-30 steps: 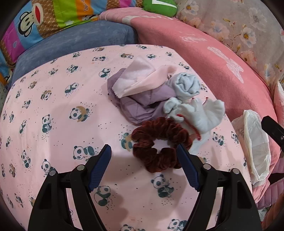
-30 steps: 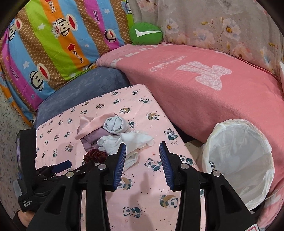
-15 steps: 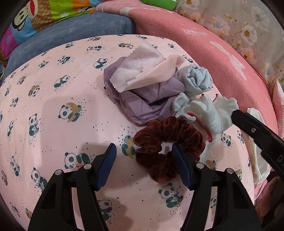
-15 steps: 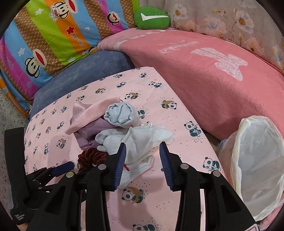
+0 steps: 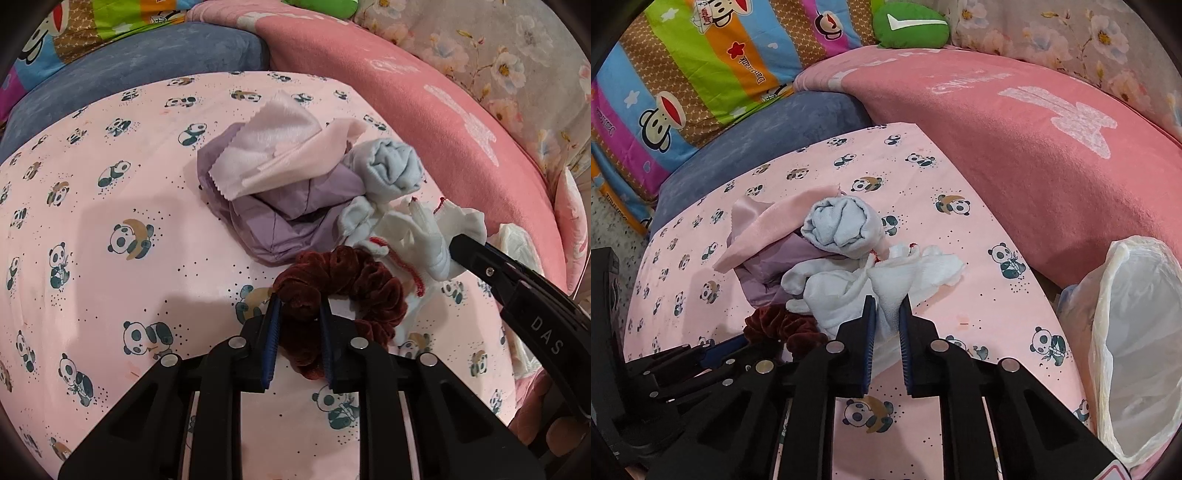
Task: Collect trash
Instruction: 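Grasp the dark red velvet scrunchie with the left tool while the right tool grasps the white cloth, then carry the red scrunchie and white cloth with both tools over the bin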
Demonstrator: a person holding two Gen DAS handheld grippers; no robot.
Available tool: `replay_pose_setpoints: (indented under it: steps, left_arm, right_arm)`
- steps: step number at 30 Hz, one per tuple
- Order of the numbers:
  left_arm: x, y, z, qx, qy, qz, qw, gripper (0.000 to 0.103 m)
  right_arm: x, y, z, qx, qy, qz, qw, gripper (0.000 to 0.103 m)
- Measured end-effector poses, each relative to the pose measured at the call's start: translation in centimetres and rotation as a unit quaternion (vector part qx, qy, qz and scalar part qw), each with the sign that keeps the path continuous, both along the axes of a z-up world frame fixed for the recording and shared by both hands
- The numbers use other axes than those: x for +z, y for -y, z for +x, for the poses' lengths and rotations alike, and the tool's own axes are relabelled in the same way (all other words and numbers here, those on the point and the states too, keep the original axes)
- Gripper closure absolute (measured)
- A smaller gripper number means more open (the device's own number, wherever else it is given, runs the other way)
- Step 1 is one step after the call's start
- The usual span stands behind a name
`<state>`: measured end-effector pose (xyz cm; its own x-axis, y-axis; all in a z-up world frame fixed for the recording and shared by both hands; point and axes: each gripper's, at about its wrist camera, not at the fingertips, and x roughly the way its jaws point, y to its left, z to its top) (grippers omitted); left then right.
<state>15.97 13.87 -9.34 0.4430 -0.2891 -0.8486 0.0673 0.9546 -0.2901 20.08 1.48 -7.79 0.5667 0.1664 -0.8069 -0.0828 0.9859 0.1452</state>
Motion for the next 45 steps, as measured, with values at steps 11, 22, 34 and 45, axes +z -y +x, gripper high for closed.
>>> replay_pose_setpoints:
  steps: [11,22,34,45]
  left_arm:
    - [5.1,2.0,-1.4,-0.021,0.055,-0.005,0.9983,0.086]
    - [11.5,7.7,-2.3,-0.076,0.123,-0.010,0.9894,0.087]
    - [16.0,15.4,-3.3,-0.141,0.178,-0.008,0.9738,0.086]
    - [17.3,21.6,-4.3,-0.188,0.191,0.000,0.9633,0.086]
  right_arm:
    - [5.8,2.7,-2.3,-0.018,0.070,0.023,0.997,0.093]
    - [11.6,8.5,-5.4,-0.057,0.133,0.034,0.989,0.093]
    - [15.0,16.5,-9.1,-0.114,0.171,0.029,0.978,0.093]
    - [15.2,23.0,-11.9,-0.166,0.178,0.032,0.969,0.093]
